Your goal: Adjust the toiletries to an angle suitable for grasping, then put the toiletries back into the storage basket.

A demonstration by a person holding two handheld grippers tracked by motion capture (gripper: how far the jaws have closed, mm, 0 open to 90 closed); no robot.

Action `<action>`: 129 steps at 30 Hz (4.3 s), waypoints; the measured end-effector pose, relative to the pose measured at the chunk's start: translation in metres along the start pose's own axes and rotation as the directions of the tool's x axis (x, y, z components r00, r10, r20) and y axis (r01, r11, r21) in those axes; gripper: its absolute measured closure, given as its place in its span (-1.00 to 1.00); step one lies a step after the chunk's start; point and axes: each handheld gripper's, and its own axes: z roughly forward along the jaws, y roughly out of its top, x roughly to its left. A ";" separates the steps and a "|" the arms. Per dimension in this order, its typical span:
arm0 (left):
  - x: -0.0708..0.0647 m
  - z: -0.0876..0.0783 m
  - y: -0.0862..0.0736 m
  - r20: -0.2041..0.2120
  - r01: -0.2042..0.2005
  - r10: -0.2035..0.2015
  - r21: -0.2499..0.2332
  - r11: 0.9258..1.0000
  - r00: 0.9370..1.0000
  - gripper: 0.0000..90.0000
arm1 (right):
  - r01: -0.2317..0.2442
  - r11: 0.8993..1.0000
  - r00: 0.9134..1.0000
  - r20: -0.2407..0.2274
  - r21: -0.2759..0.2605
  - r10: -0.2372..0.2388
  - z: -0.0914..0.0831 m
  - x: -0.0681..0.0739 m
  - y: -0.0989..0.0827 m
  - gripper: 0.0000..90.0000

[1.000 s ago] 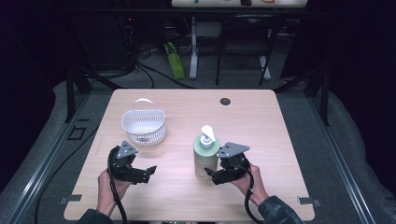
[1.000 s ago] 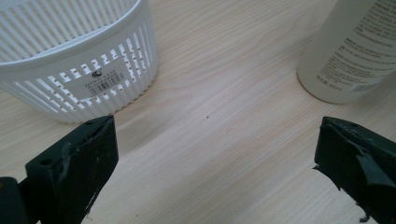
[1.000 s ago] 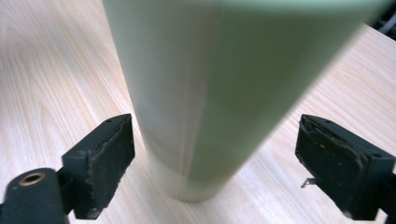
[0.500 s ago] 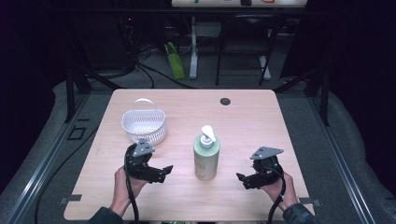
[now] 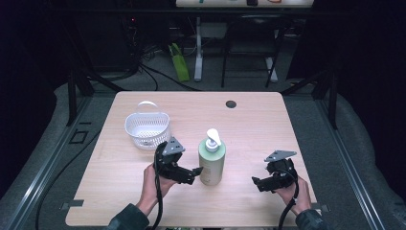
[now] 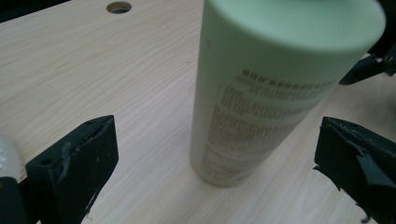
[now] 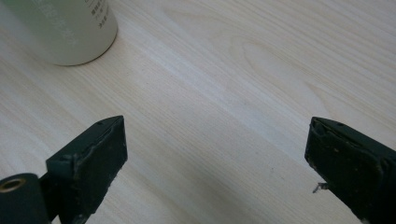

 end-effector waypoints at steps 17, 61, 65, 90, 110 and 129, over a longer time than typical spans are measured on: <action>-0.023 0.028 0.029 0.024 -0.029 0.030 -0.064 0.998 0.999 -1.00 | -0.025 1.000 1.000 0.010 0.001 0.025 0.000 -0.006 -0.001 -0.88; 0.029 -0.036 -0.011 -0.168 0.037 -0.048 -0.069 0.997 0.985 -0.73 | -0.022 1.000 1.000 0.013 0.011 0.022 0.005 -0.007 -0.002 -0.86; 0.035 -0.041 -0.014 -0.188 0.052 -0.065 -0.074 0.996 0.980 -0.73 | -0.022 1.000 1.000 0.012 0.011 0.022 0.006 -0.008 -0.002 -0.86; 0.052 -0.052 -0.019 -0.258 0.092 -0.110 -0.083 0.992 0.960 -0.97 | -0.017 1.000 1.000 0.011 0.015 0.017 0.009 -0.007 -0.001 -0.87; 0.053 -0.073 -0.010 -0.194 0.082 -0.123 -0.206 0.975 0.973 -1.00 | -0.002 1.000 1.000 0.005 0.018 0.002 0.011 -0.007 0.001 -0.88; 0.058 -0.074 0.004 -0.158 0.072 -0.115 -0.256 0.964 0.981 -0.99 | 0.005 1.000 1.000 0.000 0.024 -0.005 0.012 -0.006 0.001 -0.87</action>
